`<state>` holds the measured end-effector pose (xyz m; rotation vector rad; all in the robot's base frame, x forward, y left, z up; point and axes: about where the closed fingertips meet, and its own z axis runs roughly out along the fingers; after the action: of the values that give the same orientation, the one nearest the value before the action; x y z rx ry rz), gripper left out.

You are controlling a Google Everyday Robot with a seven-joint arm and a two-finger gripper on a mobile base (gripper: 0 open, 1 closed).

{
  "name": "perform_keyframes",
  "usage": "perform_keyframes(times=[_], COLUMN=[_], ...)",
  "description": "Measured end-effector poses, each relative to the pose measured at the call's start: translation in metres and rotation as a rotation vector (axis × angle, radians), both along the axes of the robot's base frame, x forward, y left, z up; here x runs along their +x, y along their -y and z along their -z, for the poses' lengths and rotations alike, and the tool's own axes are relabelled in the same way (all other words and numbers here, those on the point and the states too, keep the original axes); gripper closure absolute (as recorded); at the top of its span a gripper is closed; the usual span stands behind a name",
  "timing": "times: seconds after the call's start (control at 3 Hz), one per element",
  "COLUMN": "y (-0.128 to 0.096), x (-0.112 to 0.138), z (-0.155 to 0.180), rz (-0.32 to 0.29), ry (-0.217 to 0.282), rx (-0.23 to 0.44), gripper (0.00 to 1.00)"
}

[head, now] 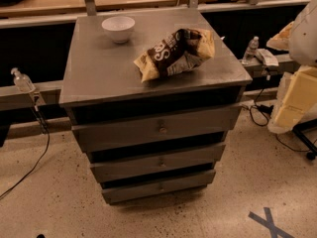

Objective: Open top drawer

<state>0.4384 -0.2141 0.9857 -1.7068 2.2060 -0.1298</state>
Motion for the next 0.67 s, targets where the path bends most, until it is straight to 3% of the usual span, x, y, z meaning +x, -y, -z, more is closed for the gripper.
perform_keyframes(times=[0.67], y=[-0.0001], x=[-0.0007], z=[0.0065], rz=[-0.005], ry=[-0.002], rx=[0.032], gripper=[0.00])
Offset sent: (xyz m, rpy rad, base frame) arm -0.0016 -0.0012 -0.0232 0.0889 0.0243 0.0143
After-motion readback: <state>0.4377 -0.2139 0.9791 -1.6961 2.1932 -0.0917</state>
